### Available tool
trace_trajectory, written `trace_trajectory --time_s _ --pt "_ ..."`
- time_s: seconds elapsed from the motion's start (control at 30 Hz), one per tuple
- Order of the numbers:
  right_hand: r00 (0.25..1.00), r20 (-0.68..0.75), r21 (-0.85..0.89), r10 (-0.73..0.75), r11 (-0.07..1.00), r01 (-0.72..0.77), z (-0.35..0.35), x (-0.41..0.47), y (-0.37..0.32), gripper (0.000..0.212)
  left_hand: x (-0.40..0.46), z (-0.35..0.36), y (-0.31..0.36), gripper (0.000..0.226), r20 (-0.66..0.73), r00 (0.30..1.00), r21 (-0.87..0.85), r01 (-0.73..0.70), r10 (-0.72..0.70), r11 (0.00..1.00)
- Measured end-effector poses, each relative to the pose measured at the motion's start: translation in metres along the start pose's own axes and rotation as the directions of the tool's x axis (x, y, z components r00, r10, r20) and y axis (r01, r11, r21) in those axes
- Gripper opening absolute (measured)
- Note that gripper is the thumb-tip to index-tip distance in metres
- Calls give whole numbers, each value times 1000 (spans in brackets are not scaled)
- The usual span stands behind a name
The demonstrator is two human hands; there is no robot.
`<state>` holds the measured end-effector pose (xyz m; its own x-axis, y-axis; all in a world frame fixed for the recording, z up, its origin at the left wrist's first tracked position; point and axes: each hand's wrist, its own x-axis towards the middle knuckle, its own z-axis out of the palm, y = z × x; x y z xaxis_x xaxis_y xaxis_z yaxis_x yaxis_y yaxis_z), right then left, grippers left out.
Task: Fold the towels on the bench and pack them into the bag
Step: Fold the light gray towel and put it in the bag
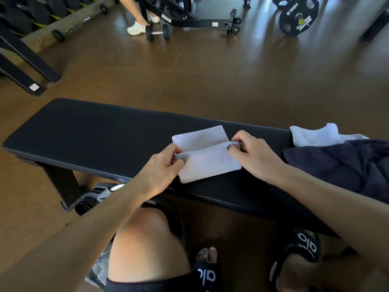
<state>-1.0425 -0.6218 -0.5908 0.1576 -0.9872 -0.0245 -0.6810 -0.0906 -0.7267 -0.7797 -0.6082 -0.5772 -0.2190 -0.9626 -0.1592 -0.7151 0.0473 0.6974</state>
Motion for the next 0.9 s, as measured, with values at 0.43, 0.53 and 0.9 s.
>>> trace_trajectory --time_s 0.43,0.53,0.9 --pt "986 -163 -235 -36 972 -3 29 11 5 20 8 22 -7 7 -131 990 272 92 -58 958" --pt "986 -149 -372 -72 928 11 32 9 5 17 6 22 -11 6 -109 992 278 98 -69 956" --pt "904 -136 -718 -404 669 191 28 8 9 23 12 26 7 37 91 869 834 -334 486 440"
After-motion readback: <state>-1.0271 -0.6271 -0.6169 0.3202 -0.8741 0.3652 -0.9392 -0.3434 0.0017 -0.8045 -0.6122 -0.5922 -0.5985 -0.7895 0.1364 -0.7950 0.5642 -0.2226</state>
